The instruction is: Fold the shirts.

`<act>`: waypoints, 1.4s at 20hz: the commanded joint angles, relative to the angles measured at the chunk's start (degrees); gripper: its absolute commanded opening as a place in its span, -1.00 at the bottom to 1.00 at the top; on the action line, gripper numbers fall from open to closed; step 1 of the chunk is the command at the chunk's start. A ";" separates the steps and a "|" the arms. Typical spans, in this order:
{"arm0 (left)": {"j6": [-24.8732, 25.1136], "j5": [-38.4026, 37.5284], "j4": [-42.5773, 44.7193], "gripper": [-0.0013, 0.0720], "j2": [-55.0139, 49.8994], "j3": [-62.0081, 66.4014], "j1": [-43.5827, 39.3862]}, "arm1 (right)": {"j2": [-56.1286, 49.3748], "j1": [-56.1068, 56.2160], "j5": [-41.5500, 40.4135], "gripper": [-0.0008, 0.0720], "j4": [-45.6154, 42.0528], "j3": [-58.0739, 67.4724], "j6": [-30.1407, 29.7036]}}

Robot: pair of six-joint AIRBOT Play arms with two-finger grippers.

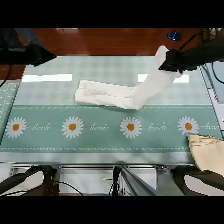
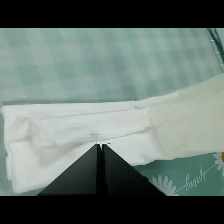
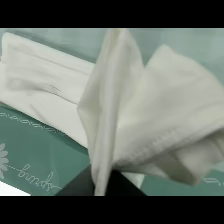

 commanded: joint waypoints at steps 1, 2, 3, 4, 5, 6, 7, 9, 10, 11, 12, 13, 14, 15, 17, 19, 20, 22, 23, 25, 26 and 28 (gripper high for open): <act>1.38 -5.51 2.03 -0.89 3.28 0.04 4.66 | -2.95 5.97 -5.14 -0.93 -1.97 -0.02 4.57; 2.64 -7.39 2.03 -0.89 3.67 0.04 5.09 | -4.11 7.74 -6.69 -0.93 -1.92 -0.02 5.62; 2.80 -9.03 2.19 -0.89 4.07 0.04 5.53 | -5.14 9.40 -8.48 -0.93 -1.92 -0.02 6.38; 2.82 -10.58 2.21 -0.89 4.46 0.04 5.88 | -6.25 11.17 -10.73 -0.93 -1.92 -0.02 7.52; 3.32 -12.00 2.21 -0.89 4.94 0.04 6.19 | -7.32 12.74 -13.00 -0.93 -1.90 -0.02 8.44; 3.85 -13.16 2.25 -0.89 5.40 0.04 6.32 | -8.52 14.43 -15.30 -0.93 -1.86 -0.02 9.40; 4.11 -13.99 2.23 -0.89 5.84 0.04 6.32 | -9.73 15.96 -17.11 -0.93 -1.84 -0.02 10.27; 4.09 -15.28 2.23 -0.89 6.75 0.04 6.32 | -12.46 18.97 -19.85 -0.93 -1.81 -0.02 11.91; 4.09 -15.34 2.21 -0.89 7.19 0.02 6.29 | -13.97 20.46 -20.96 -0.93 -1.81 -0.02 12.57; 4.07 -15.34 2.21 -0.89 7.58 0.02 6.29 | -15.37 21.84 -22.08 -0.93 -1.81 -0.02 13.16; 4.07 -15.34 2.21 -0.89 7.89 0.02 6.29 | -16.90 23.23 -23.43 -0.93 -1.79 -0.02 13.86; 4.07 -15.58 2.19 -0.89 8.02 0.02 6.29 | -18.25 24.48 -24.83 -0.93 -1.79 -0.02 14.56; 4.07 -16.11 2.19 -0.89 8.07 0.02 6.29 | -19.67 25.75 -26.56 -0.93 -1.79 -0.02 15.34; 4.07 -16.55 2.19 -0.89 8.07 0.02 6.29 | -20.87 26.84 -28.37 -0.93 -1.77 -0.02 15.89; 4.07 -16.81 2.19 -0.89 8.13 0.02 6.21 | -23.08 28.70 -32.24 -0.93 -1.22 -0.02 17.29; 4.07 -16.81 2.19 -0.89 8.13 0.02 6.16 | -24.83 29.94 -35.95 -0.93 0.98 -0.02 18.12; 4.07 -16.81 2.19 -0.89 8.11 0.02 6.16 | -25.51 30.38 -38.05 -0.93 2.89 -0.02 18.12; 4.07 -16.79 2.19 -0.89 8.11 -0.02 6.16 | -26.36 30.99 -43.58 -0.60 7.39 -0.02 18.05; 4.07 -16.76 2.16 -0.89 8.11 -0.15 6.19 | -26.53 31.36 -47.01 -0.20 9.68 -0.02 18.01; 4.09 -16.63 2.19 -0.89 8.09 -1.09 6.19 | -26.40 31.80 -53.22 0.34 16.94 0.17 16.33; 4.09 -16.55 2.19 -0.89 8.09 -2.08 6.19 | -26.27 31.76 -54.14 0.45 22.58 0.68 12.76; 4.17 -16.26 2.21 -0.89 7.87 -4.79 6.19 | -25.44 31.52 -53.48 0.56 30.88 1.90 2.45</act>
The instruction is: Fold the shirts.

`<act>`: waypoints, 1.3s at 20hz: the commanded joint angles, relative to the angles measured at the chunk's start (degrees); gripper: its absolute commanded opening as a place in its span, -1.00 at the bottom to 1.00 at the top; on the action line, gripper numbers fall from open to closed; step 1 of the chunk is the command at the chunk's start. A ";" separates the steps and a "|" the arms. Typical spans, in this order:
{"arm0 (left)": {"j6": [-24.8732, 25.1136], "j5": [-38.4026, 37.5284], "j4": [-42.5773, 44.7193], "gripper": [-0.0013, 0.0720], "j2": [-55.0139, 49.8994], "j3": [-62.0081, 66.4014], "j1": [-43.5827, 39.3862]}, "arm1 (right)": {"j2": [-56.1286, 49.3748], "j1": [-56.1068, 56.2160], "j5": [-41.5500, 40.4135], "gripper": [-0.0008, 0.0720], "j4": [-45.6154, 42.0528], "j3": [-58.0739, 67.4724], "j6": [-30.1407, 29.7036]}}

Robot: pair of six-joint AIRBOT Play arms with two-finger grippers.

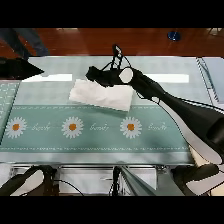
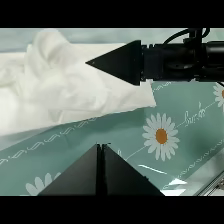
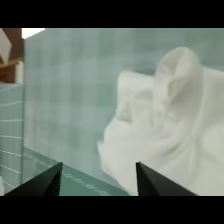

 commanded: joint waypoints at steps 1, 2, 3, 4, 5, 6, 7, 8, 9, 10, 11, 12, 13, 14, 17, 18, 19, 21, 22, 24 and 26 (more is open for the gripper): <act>0.55 0.50 0.04 -0.89 -0.31 -3.91 -0.02 | 1.62 -0.22 -3.21 0.55 14.12 1.14 -13.66; 1.51 0.92 0.07 -0.89 -0.31 -5.51 -0.02 | 3.30 -1.14 -1.73 0.55 13.51 1.14 -15.91; 1.64 1.55 0.07 -0.89 -0.31 -6.99 -0.02 | 5.18 -2.51 0.52 0.55 11.89 1.14 -16.72; 1.66 2.03 0.04 -0.88 -0.39 -8.02 -0.02 | 7.08 -4.24 3.28 0.55 9.31 1.14 -16.68; 1.68 2.49 0.07 -0.88 -0.59 -8.63 -0.02 | 9.27 -6.67 7.32 0.55 5.57 1.14 -16.57; 1.66 2.84 0.04 -0.88 -0.87 -8.76 -0.02 | 11.30 -9.31 11.89 0.54 1.29 1.14 -15.61; 1.68 3.04 0.02 -0.88 -1.14 -8.76 -0.02 | 13.44 -12.59 18.10 0.54 -4.70 1.14 -12.57; 1.66 3.30 0.02 -0.88 -1.42 -8.76 -0.02 | 15.21 -15.82 24.79 0.54 -11.69 1.14 -8.92; 1.66 3.50 0.02 -0.88 -1.51 -8.76 -0.02 | 16.61 -18.99 32.33 0.53 -19.74 1.14 -5.42; 1.68 3.72 0.02 -0.87 -1.51 -8.76 -0.02 | 17.49 -22.12 40.98 0.50 -28.52 1.14 -2.84; 2.16 3.87 0.02 -0.80 -1.49 -8.76 -0.02 | 17.57 -24.57 48.68 0.47 -35.28 1.11 -2.69; 3.06 3.89 0.04 -0.76 -1.49 -8.76 -0.02 | 17.42 -26.73 55.06 0.30 -40.44 0.33 -3.76; 4.11 3.91 0.07 -0.66 -1.51 -8.76 -0.02 | 17.40 -28.59 58.36 0.30 -42.27 -1.62 -5.18; 4.66 3.91 0.13 -0.32 -1.49 -8.76 -0.02 | 17.40 -30.08 59.30 0.32 -40.92 -4.35 -6.19; 4.66 3.91 4.57 0.18 -1.51 -8.76 -0.02 | 17.40 -32.09 53.11 0.71 -28.79 -14.19 -6.86; 4.59 3.91 8.02 0.18 -1.51 -8.76 -0.02 | 17.40 -32.11 49.07 0.71 -25.11 -17.18 -6.80; 4.42 3.89 11.15 0.18 -1.49 -8.76 -0.02 | 17.40 -32.11 44.26 0.71 -20.68 -20.13 -6.80; 4.39 3.87 13.97 0.18 -1.49 -8.76 -0.02 | 17.38 -32.09 34.88 0.72 -11.67 -24.94 -6.86; 4.39 3.91 13.86 0.18 -1.49 -8.76 -0.02 | 17.14 -32.00 31.28 0.72 -7.85 -26.67 -7.30; 4.39 3.91 13.70 0.17 -1.49 -8.76 -0.02 | 15.96 -31.98 26.99 0.72 0.07 -28.85 -9.53; 4.39 3.91 13.66 0.17 -1.49 -8.76 -0.02 | 13.99 -30.67 25.40 0.72 4.59 -29.05 -11.34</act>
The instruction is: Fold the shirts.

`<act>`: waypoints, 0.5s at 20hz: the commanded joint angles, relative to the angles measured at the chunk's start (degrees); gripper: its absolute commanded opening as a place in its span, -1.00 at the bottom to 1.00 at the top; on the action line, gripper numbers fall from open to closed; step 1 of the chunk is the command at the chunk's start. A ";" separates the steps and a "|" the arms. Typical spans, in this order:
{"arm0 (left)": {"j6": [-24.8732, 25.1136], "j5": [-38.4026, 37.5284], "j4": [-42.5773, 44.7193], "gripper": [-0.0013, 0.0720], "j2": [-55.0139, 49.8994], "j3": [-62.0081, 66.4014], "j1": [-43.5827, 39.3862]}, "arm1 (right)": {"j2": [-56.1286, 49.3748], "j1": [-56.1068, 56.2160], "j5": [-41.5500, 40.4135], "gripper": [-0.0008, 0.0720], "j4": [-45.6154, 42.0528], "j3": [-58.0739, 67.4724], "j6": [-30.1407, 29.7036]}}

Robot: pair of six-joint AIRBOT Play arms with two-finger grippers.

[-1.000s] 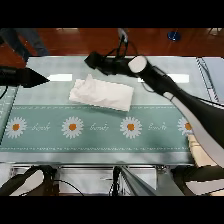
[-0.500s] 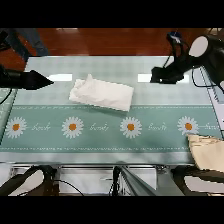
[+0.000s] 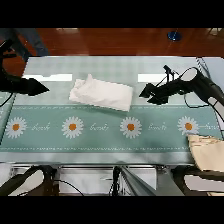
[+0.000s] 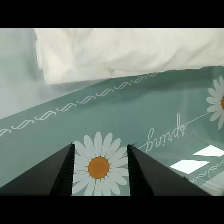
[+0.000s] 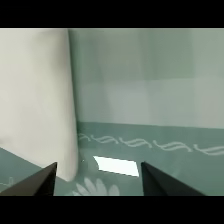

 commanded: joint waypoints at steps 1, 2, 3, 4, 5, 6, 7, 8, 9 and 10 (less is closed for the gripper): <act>0.07 -0.02 1.07 0.17 0.00 -0.02 -0.02 | -2.71 2.25 -7.93 0.72 11.80 -2.62 -2.43; 0.07 -0.02 0.96 0.17 0.00 -0.02 -0.02 | -3.80 4.02 -9.55 0.72 12.52 -2.62 -2.38; 0.07 -0.02 0.96 0.17 0.00 -0.02 -0.02 | -4.90 5.75 -11.10 0.72 13.31 -2.62 -2.38; 0.07 -0.04 0.96 0.17 0.00 -0.02 -0.02 | -6.05 7.39 -12.74 0.72 14.53 -2.62 -2.32; 0.04 -0.04 0.96 0.17 0.00 -0.02 -0.02 | -7.32 8.94 -14.38 0.71 16.31 -2.62 -2.12; -0.31 -0.04 0.96 0.17 0.00 -0.02 -0.02 | -8.55 10.32 -15.98 0.71 18.05 -2.62 -1.62; -1.49 -0.09 0.96 0.17 0.00 -0.02 -0.02 | -9.51 11.37 -17.29 0.69 19.67 -2.62 -1.40; -2.12 -0.31 0.94 0.17 0.00 -0.02 -0.02 | -10.25 12.28 -18.47 0.68 21.49 -2.62 -1.42; -2.10 -0.72 0.94 0.17 0.00 -0.02 -0.02 | -10.49 12.87 -19.52 0.57 22.75 -2.62 -1.53; -2.10 -0.74 0.96 0.17 0.00 -0.02 -0.02 | -10.43 13.29 -20.37 0.31 23.30 -2.47 -1.88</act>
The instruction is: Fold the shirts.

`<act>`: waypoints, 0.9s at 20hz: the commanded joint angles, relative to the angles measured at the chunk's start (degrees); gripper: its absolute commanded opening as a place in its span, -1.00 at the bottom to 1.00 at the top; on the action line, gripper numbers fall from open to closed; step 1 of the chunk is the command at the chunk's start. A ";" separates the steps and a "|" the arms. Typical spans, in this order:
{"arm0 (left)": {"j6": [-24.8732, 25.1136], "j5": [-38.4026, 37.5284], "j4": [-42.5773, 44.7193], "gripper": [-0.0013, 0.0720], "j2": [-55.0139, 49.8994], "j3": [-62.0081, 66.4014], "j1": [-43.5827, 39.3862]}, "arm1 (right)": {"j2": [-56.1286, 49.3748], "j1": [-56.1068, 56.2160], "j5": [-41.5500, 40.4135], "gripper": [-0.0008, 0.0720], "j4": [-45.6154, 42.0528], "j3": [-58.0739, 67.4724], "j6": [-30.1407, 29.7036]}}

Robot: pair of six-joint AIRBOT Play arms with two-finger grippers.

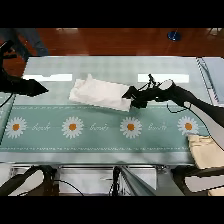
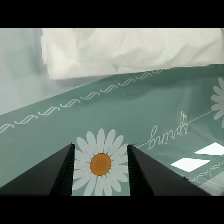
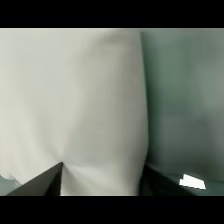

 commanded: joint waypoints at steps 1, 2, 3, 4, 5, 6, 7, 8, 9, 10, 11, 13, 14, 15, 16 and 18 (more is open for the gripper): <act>-0.96 -0.33 0.04 0.17 0.00 -0.02 -0.02 | -1.46 2.36 -4.09 -0.33 4.74 0.74 -1.51; -0.96 -0.26 0.04 0.17 0.00 -0.02 -0.02 | -1.46 2.12 -2.80 -0.92 4.96 2.14 -2.54; -0.96 -0.28 0.04 0.17 0.00 -0.02 -0.02 | -1.18 1.66 -1.11 -0.93 5.35 3.85 -4.42; -0.96 -0.28 0.04 0.17 0.00 -0.02 -0.02 | -0.33 1.01 1.38 -0.93 5.20 6.08 -7.04; -0.96 -0.26 0.04 0.17 0.00 -0.02 -0.02 | 1.07 0.07 3.89 -0.93 5.05 8.13 -8.52; -0.96 -0.26 0.04 0.17 0.00 -0.02 -0.02 | 3.30 -1.22 6.54 -0.94 4.85 10.16 -8.76; -0.96 -0.22 0.04 0.17 0.00 -0.02 -0.02 | 5.92 -2.69 8.98 -0.93 4.00 12.02 -8.46; -0.96 -0.13 0.04 0.17 0.00 -0.02 -0.02 | 9.33 -4.57 11.56 -0.93 1.90 13.97 -6.71; -0.98 -0.13 0.04 0.17 0.00 -0.02 -0.02 | 12.87 -6.58 13.94 -0.94 -1.25 15.65 -3.76; -0.98 -0.13 0.04 0.17 0.00 -0.02 -0.02 | 16.92 -9.09 16.96 -0.93 -6.29 17.64 -0.13; -0.98 -0.13 0.04 0.17 0.00 -0.02 -0.02 | 20.61 -11.56 20.52 -0.94 -12.17 19.50 4.00; -0.98 -0.11 0.04 0.17 0.00 -0.02 -0.02 | 28.09 -17.66 29.68 -0.94 -23.15 22.80 11.85; -0.98 -0.09 0.04 0.17 0.00 -0.02 -0.02 | 31.45 -21.51 35.21 -0.94 -26.56 24.20 14.62; -0.98 0.09 0.02 0.17 0.00 -0.02 -0.02 | 34.27 -25.33 40.24 -0.94 -28.09 25.14 16.11; -0.98 0.50 0.02 0.17 0.00 -0.02 -0.02 | 37.05 -29.79 45.11 -0.94 -28.89 25.75 16.59; -0.98 0.98 0.02 0.17 0.00 -0.02 -0.02 | 41.53 -38.84 52.46 -0.94 -29.57 26.16 16.90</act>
